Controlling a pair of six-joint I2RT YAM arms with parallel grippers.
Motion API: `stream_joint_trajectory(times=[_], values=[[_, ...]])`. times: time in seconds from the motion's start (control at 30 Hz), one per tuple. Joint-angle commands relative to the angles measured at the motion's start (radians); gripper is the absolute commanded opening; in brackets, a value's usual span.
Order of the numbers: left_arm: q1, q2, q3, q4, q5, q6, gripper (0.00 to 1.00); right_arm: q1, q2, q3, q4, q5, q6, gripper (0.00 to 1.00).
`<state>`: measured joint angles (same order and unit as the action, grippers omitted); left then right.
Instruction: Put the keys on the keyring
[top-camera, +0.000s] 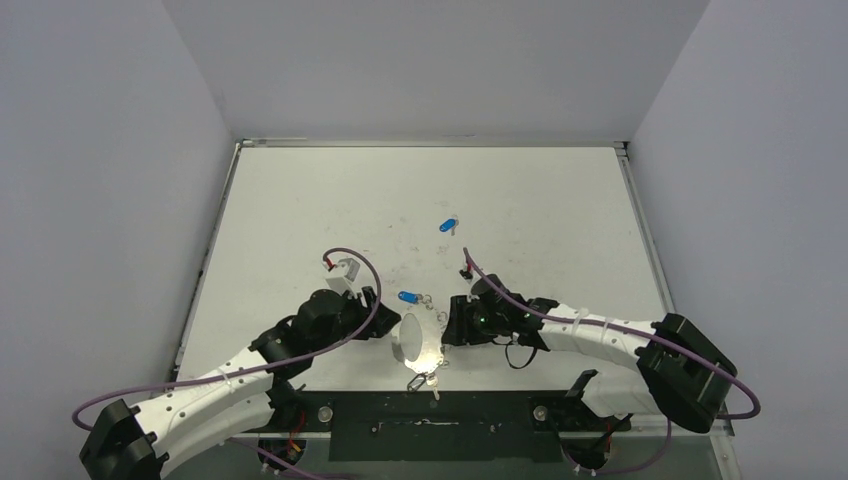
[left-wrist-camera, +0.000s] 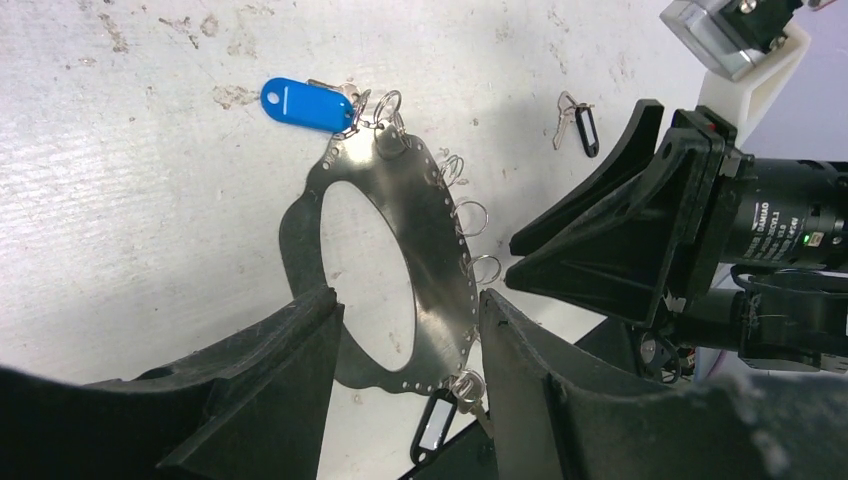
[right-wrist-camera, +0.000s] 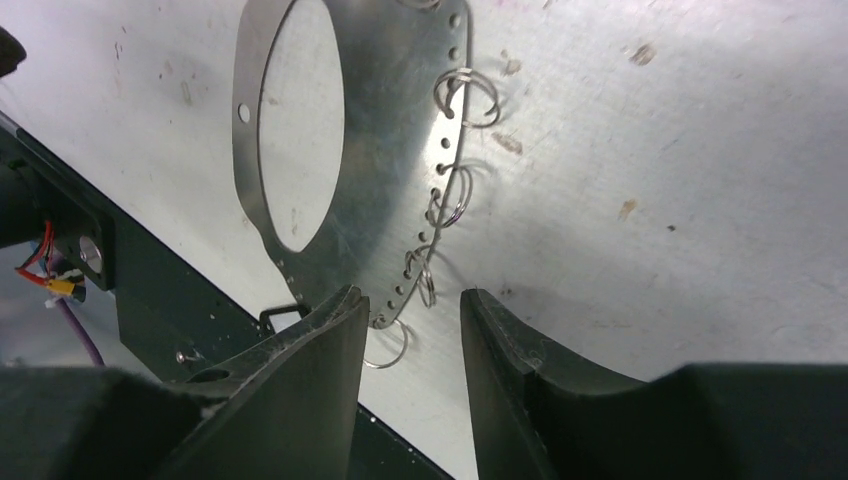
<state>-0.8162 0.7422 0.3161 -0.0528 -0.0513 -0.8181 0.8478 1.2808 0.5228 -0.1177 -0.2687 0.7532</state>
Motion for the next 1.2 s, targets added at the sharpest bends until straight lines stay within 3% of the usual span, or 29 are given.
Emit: stream_joint_trajectory(times=[0.0,0.33,0.7,1.17], values=[[0.005,-0.002,-0.005,0.004,0.016,-0.015,0.51,0.04,0.013,-0.01,0.057,-0.032,0.051,0.38],[0.005,0.057,0.019,-0.003,0.081,0.022,0.51,0.1,0.032,0.057,0.032,0.02,0.068,0.3],[0.005,0.082,0.038,0.028,0.15,0.12,0.56,0.109,-0.08,0.094,-0.217,0.226,-0.07,0.44],[-0.007,0.266,0.083,0.106,0.234,0.07,0.56,0.111,0.086,0.091,-0.001,0.13,-0.014,0.37]])
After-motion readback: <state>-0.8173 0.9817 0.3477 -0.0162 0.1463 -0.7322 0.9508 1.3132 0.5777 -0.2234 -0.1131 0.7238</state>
